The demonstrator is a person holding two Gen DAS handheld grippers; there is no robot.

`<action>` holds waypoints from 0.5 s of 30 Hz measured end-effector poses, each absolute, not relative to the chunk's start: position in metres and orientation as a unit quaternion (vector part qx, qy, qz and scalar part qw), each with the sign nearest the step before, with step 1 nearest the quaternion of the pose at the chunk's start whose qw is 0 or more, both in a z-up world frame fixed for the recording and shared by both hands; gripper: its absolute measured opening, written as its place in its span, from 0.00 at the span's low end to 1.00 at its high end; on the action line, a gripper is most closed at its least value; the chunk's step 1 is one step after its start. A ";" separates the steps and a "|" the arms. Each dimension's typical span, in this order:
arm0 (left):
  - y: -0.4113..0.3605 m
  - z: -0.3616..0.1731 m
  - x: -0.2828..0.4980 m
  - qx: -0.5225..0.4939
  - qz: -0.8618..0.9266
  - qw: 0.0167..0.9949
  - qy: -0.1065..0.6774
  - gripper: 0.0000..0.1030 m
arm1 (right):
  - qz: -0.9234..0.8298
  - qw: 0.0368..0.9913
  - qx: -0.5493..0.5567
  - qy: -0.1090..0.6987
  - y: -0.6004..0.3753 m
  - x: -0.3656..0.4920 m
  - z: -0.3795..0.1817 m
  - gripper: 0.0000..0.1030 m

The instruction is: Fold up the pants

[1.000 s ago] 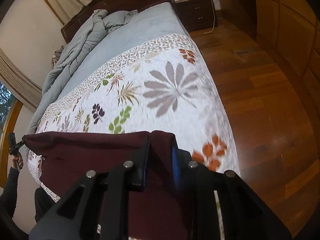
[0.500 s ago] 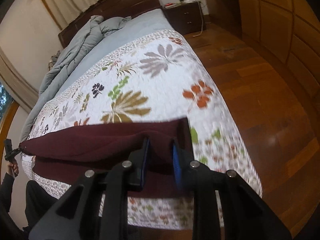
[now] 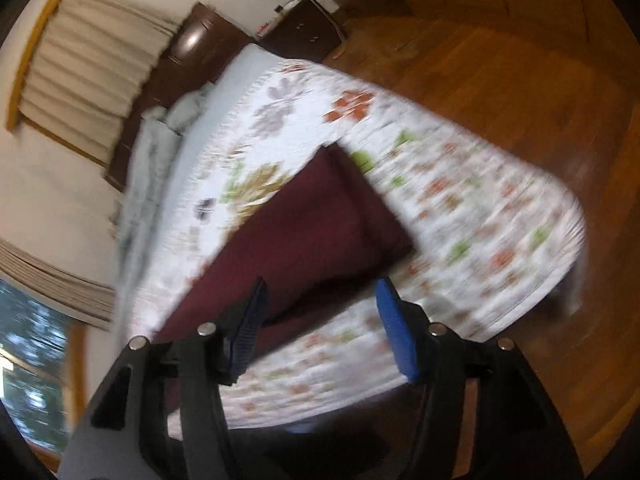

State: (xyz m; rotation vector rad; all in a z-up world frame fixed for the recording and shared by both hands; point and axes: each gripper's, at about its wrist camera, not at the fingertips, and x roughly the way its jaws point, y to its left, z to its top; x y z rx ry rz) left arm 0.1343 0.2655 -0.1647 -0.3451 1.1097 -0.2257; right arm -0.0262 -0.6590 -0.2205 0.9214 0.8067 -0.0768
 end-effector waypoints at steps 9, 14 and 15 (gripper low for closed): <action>0.198 -0.136 0.121 -0.320 -0.168 0.823 0.439 0.73 | 0.031 0.780 0.514 0.356 -0.596 0.011 -0.241 0.63; 0.170 -0.182 0.151 -0.339 -0.125 0.798 0.483 0.73 | 0.090 0.767 0.528 0.353 -0.544 0.036 -0.241 0.65; 0.171 -0.190 0.157 -0.344 -0.110 0.794 0.489 0.73 | 0.096 0.765 0.531 0.352 -0.538 0.039 -0.241 0.66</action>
